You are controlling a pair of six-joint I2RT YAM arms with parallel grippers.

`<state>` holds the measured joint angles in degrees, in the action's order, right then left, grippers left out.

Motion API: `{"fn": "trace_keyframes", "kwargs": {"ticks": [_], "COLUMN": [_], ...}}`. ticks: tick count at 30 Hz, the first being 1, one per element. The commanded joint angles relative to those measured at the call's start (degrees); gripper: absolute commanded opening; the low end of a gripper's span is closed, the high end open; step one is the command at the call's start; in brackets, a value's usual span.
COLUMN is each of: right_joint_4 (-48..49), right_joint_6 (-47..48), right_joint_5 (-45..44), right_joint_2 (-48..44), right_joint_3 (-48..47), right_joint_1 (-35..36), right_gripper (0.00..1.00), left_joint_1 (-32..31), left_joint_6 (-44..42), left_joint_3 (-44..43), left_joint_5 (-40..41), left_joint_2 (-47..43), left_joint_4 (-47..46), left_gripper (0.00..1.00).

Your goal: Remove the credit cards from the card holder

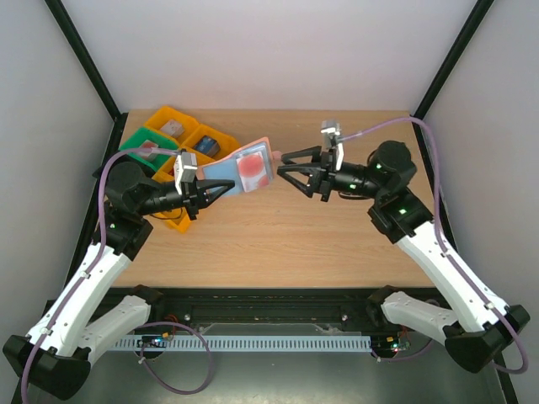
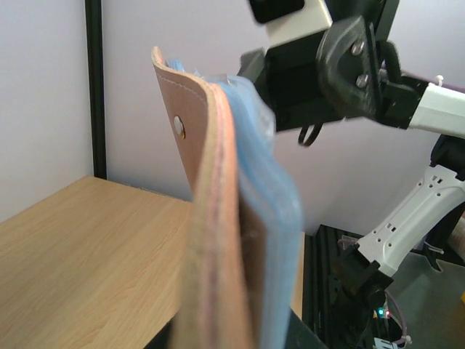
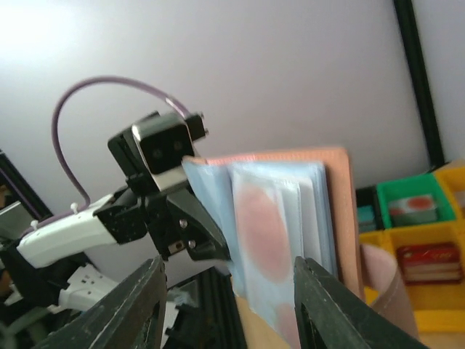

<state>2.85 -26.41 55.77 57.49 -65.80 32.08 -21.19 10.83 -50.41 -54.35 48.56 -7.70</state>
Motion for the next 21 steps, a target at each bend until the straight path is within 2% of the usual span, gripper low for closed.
{"fn": "trace_keyframes", "kwargs": {"ticks": [1,15,21], "right_joint_4": [8.4,5.1,6.9], "right_joint_6": [-5.9,-1.8,-3.8], "right_joint_5": [2.8,0.6,3.4], "right_joint_2": [2.0,4.0,6.5], "right_joint_3": [3.7,5.4,4.3], "right_joint_1": [2.7,3.3,5.2], "right_gripper": [0.48,0.56,0.47], "left_joint_1": [0.3,0.3,0.3], "left_joint_6": [-1.0,-1.4,-1.2], "left_joint_3": [-2.3,-2.9,-2.8], "left_joint_5": [0.0,-0.6,0.8], "left_joint_2": [-0.5,-0.1,0.0], "left_joint_4": [-1.8,-2.1,-2.3], "left_gripper": [0.02,0.02,0.02]}}
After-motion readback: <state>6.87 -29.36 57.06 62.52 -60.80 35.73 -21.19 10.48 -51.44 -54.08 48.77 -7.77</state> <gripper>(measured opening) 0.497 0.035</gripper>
